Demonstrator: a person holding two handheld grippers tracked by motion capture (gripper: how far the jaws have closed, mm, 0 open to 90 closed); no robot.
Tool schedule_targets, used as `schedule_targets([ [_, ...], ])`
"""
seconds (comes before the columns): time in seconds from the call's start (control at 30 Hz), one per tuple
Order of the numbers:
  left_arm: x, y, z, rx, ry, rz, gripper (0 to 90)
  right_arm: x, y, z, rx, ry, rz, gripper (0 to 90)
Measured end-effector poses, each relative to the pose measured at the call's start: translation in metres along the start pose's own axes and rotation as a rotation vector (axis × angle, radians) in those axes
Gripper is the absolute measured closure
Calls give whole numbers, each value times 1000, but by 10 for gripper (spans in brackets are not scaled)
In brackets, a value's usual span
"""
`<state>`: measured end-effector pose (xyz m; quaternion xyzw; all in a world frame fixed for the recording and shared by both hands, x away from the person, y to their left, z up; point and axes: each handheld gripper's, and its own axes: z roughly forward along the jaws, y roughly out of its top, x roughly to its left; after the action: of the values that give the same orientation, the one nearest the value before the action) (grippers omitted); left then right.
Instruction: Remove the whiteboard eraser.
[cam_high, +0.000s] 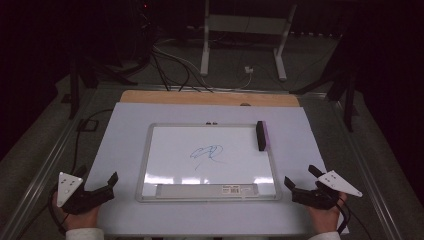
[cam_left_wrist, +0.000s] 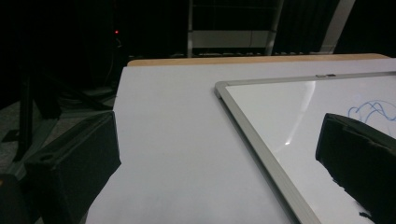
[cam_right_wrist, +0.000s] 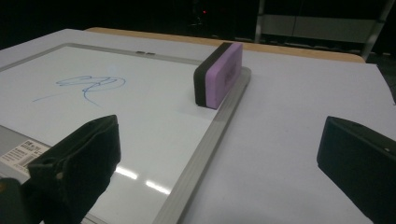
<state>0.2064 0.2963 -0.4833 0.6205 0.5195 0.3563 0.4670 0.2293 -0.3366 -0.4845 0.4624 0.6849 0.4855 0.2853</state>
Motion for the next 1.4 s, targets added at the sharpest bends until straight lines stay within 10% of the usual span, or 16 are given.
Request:
schedule_targets([
  [1.4,-7,-4,5,36,5,11,4,7,75,8,-32,17,-16,1],
])
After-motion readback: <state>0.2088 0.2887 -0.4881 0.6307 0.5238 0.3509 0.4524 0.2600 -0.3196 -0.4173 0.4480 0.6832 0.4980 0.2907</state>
